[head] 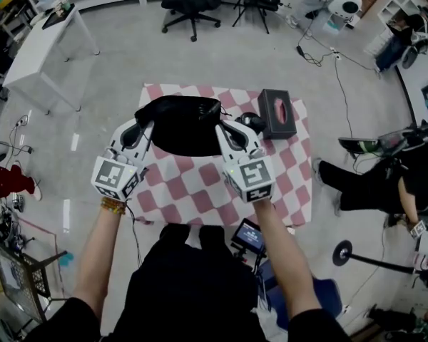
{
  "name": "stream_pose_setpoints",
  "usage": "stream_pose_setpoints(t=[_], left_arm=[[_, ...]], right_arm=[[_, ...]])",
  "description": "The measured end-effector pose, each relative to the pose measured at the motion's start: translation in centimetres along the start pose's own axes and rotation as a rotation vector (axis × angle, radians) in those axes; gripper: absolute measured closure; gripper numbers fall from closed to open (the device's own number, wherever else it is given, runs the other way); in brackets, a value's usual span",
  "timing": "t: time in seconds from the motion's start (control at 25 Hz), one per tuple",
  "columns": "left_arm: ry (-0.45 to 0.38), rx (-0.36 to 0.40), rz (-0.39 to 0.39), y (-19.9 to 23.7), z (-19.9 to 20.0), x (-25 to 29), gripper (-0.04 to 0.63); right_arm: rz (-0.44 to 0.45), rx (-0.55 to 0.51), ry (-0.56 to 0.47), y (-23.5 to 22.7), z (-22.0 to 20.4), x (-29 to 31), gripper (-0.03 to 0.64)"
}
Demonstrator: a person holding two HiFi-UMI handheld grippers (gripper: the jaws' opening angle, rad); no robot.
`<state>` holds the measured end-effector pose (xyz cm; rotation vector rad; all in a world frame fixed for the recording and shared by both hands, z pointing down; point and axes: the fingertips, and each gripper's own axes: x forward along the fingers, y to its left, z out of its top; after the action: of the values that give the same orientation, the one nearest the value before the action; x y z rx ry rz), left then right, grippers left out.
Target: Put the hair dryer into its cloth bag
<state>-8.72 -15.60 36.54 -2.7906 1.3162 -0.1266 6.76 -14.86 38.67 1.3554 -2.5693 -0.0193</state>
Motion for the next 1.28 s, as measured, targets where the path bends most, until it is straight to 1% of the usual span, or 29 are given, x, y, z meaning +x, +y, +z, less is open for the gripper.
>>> stream_pose_setpoints(t=[0.08, 0.12, 0.2, 0.32, 0.4, 0.52, 0.68, 0.8, 1.04, 1.12, 1.28], left_arm=[[0.014, 0.021, 0.008, -0.1, -0.4, 0.3, 0.566], [0.025, 0.025, 0.018, -0.2, -0.8, 0.5, 0.566], [0.049, 0.003, 0.048, -0.1, -1.6, 0.7, 0.567], [0.062, -0.052, 0.072, 0.3, -2.1, 0.5, 0.567], [0.04, -0.075, 0.057, 0.4, -1.4, 0.1, 0.567], [0.012, -0.086, 0.022, 0.5, -0.5, -0.4, 0.566], [0.025, -0.111, -0.009, 0.2, -0.7, -0.9, 0.567], [0.058, -0.168, -0.06, -0.2, -1.5, -1.4, 0.568], [0.16, -0.234, -0.16, -2.1, -5.6, -3.0, 0.567], [0.19, -0.251, -0.173, -2.4, -7.5, -3.2, 0.567], [0.253, -0.303, -0.147, -1.9, -11.2, -2.8, 0.566]], right_arm=[[-0.069, -0.056, 0.021, -0.4, -0.5, 0.4, 0.592], [-0.099, -0.064, 0.031, -0.6, -0.8, 0.6, 0.592], [-0.119, -0.018, 0.03, -0.7, -1.1, 0.9, 0.592], [-0.069, 0.082, -0.009, -0.2, -0.7, 0.6, 0.592], [-0.037, 0.091, -0.033, 0.1, 0.0, 0.0, 0.592], [-0.012, 0.075, -0.051, 0.7, 1.0, -0.5, 0.592], [-0.001, 0.113, -0.018, 1.2, 0.4, -1.1, 0.592], [0.029, 0.188, 0.027, 2.0, -0.5, -1.8, 0.592], [0.062, 0.277, 0.162, 3.5, -5.0, -2.4, 0.592], [0.078, 0.287, 0.213, 4.1, -7.0, -2.2, 0.592], [0.096, 0.314, 0.306, 4.9, -10.6, -0.8, 0.592]])
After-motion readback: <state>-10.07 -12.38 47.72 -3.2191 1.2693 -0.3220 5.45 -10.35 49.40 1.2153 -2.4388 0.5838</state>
